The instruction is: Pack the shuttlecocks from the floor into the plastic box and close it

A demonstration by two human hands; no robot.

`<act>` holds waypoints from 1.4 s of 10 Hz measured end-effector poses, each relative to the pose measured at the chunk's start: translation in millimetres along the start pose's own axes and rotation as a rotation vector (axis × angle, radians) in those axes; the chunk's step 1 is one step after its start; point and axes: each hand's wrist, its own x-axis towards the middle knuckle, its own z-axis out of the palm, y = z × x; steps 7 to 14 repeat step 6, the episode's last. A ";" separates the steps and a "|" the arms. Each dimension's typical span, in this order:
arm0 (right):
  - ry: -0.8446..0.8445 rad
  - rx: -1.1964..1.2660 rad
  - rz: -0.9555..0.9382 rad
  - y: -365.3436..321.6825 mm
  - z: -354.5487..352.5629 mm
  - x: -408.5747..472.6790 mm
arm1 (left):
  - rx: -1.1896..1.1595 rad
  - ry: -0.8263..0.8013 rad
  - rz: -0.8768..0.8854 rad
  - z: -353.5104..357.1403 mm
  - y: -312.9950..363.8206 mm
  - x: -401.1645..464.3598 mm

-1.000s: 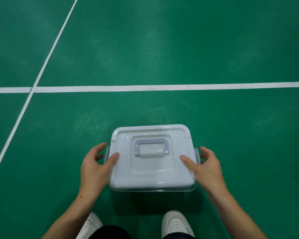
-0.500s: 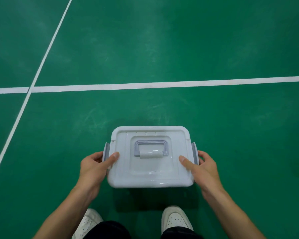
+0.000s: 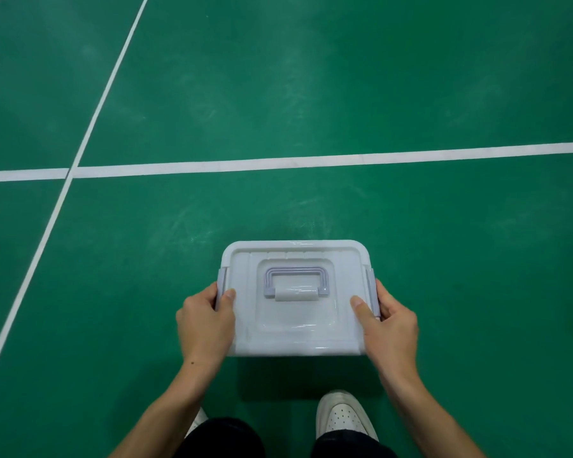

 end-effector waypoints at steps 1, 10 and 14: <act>0.004 -0.133 -0.034 -3.5 0.1 -3.0 | 0.133 -0.003 0.074 -1.3 2.3 -2.8; -0.151 -0.797 -0.253 -65.5 -8.9 56.0 | 0.511 -0.216 0.255 -26.3 48.1 57.5; -0.151 -0.797 -0.253 -65.5 -8.9 56.0 | 0.511 -0.216 0.255 -26.3 48.1 57.5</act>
